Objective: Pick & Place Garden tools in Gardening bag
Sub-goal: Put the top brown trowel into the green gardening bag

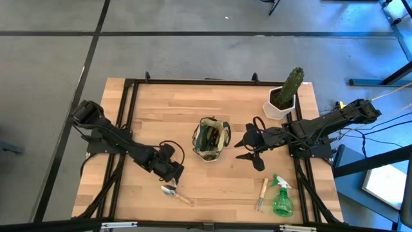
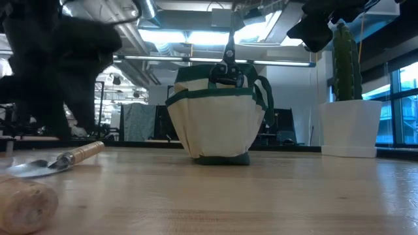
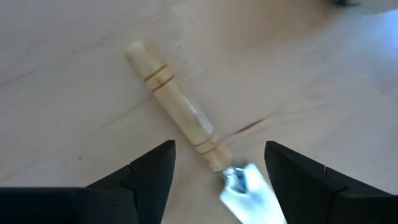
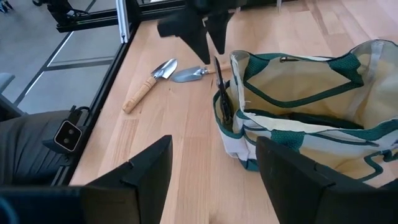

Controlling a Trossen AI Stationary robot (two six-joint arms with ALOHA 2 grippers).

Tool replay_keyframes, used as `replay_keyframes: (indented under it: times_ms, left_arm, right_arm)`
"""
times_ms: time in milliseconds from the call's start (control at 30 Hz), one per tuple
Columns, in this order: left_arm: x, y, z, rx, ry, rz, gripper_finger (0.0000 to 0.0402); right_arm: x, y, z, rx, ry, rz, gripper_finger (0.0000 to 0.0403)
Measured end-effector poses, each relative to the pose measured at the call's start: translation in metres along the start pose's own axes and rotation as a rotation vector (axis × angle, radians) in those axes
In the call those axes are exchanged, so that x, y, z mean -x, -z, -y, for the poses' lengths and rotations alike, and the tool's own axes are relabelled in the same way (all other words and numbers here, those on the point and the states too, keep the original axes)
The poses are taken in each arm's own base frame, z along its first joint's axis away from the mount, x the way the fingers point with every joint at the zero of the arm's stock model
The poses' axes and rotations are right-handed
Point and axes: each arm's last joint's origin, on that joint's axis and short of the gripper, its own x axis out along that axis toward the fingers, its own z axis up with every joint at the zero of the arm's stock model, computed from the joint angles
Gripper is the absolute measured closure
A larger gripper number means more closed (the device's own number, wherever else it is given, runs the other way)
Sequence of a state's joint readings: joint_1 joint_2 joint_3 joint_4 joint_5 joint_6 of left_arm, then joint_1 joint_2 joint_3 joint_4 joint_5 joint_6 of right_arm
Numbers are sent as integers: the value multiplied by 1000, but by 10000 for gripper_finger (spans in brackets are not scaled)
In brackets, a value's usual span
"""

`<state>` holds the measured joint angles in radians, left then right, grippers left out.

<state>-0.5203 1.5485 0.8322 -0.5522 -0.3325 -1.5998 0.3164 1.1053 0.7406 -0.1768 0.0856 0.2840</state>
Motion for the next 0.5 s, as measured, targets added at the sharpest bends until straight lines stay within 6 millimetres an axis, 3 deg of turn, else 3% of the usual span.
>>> replay_keyframes:
  times_ms: [233, 500]
  left_arm:
    - [-23, 2, 1, -1, -59, -34, 158]
    - [-26, -4, -1, -25, -83, -61, 182]
  right_arm:
    - [0, 0, 0, 0, 0, 0, 171]
    - [0, 0, 0, 0, 0, 1, 172]
